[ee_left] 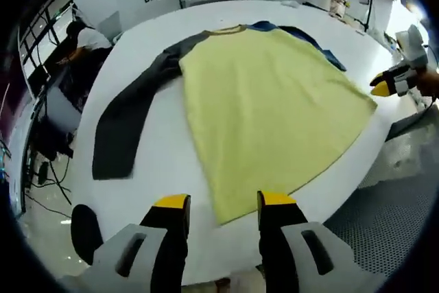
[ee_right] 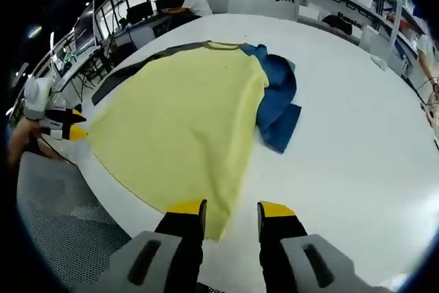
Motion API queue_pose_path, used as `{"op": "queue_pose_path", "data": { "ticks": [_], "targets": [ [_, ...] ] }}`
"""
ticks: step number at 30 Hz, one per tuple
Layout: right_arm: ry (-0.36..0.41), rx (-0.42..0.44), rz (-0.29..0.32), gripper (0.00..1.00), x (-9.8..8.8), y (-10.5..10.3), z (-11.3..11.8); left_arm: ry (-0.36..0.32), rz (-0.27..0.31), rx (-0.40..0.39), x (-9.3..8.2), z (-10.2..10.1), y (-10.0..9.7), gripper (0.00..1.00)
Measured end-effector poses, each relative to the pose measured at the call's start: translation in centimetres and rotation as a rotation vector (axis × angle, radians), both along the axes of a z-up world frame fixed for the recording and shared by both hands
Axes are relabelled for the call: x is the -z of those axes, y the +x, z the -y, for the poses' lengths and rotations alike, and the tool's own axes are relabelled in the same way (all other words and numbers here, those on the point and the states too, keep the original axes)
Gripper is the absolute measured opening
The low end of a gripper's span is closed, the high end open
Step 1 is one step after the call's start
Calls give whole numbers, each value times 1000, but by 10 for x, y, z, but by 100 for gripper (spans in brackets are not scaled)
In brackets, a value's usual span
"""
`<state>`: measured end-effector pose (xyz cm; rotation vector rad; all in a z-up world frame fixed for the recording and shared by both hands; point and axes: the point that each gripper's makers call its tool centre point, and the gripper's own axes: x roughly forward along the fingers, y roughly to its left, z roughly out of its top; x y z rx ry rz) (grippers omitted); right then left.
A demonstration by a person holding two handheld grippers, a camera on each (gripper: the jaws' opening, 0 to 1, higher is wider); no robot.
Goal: Fold the garment on the visible template until the final outline fits inside the template.
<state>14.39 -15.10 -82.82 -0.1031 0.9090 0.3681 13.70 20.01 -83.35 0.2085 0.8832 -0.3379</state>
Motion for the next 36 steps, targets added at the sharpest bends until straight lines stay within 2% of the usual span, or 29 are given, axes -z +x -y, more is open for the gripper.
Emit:
{"op": "queue_pose_path", "data": {
  "ticks": [3,4,5,6,11,14,18,19,20,23,27,30,32,33,36],
  "targets": [
    [12,-5,24,37,-5,3,-1,-35,21,-20,-4,3,2,50],
    [22,-9,49,40,-10,7,-2,-60,31,-31,-7,5,2,53],
    [47,0,98,43,-20,15,-3,-92,83,-13,-16,10,7,56],
    [85,29,128,46,-25,21,-3,-95,88,-18,-18,11,6,59],
    [81,31,137,49,-24,30,0,-134,82,-27,-22,19,5,84],
    [82,34,134,48,-21,34,1,-153,83,-20,-25,25,4,88],
    [151,46,131,43,-18,45,-1,-164,90,-3,-34,33,-1,98],
    [152,48,133,41,-16,48,0,-175,113,-7,-40,36,0,99],
    [136,34,141,37,-11,56,3,-211,112,-45,-47,38,-1,99],
    [124,45,146,30,-4,68,11,-212,116,-40,-51,42,-2,99],
    [103,37,121,28,3,72,13,-204,124,-63,-54,39,-1,99],
    [93,31,111,22,6,73,13,-202,129,-62,-55,40,-2,99],
    [88,31,101,21,10,76,14,-198,126,-60,-55,41,-2,99],
    [89,28,89,22,14,78,14,-189,103,-58,-51,42,-5,99],
    [88,26,91,25,14,79,14,-183,89,-62,-49,41,-6,99]
  ]
}}
